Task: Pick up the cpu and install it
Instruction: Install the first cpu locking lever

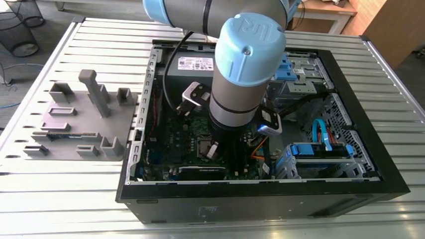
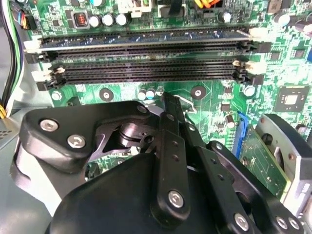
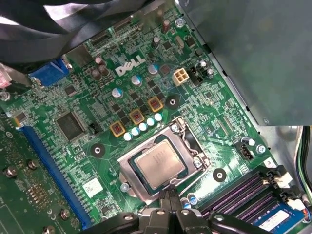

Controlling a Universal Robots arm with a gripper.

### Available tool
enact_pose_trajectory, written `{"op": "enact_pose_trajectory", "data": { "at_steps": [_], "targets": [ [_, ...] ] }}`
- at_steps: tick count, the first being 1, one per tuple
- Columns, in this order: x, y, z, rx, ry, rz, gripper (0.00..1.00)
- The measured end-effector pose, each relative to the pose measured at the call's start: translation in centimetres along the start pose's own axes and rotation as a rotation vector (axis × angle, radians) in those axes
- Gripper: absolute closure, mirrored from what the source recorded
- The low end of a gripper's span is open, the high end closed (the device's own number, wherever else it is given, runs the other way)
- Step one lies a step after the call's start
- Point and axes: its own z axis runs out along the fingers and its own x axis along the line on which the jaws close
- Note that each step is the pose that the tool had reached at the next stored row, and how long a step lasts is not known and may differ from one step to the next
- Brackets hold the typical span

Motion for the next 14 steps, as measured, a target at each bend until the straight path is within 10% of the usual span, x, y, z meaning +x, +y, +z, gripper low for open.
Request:
{"op": "enact_pose_trajectory", "data": {
  "at_steps": [14],
  "targets": [
    [-0.2,0.09,-1.57,-0.0065,-0.0024,-0.001,0.89]
  ]
}}
